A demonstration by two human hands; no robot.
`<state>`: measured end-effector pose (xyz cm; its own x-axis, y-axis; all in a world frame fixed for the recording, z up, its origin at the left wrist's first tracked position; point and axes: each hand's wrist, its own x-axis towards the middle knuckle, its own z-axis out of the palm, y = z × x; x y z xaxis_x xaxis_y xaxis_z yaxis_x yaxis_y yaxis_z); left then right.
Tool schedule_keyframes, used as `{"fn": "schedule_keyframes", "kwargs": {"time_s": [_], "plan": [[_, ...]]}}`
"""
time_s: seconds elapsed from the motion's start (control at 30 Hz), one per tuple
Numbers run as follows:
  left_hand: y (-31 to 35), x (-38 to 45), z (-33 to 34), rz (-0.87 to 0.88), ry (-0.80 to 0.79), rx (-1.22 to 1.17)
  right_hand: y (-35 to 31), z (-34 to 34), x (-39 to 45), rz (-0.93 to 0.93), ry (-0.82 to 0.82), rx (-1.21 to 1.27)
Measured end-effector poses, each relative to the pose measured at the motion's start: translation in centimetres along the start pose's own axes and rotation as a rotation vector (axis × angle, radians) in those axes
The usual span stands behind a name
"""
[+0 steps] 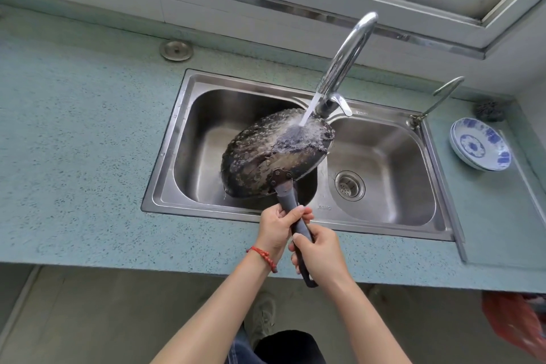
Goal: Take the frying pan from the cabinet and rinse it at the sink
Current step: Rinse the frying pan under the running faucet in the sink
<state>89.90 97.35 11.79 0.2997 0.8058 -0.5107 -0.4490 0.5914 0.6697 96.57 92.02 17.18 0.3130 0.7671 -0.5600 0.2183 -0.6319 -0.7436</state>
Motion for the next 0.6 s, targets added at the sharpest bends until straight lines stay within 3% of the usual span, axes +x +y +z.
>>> {"fn": "schedule_keyframes", "kwargs": {"time_s": [0.6], "plan": [[0.6,0.3,-0.1,0.113,0.088,0.229,-0.5,-0.6,0.0,0.012,-0.178,0.383]]}}
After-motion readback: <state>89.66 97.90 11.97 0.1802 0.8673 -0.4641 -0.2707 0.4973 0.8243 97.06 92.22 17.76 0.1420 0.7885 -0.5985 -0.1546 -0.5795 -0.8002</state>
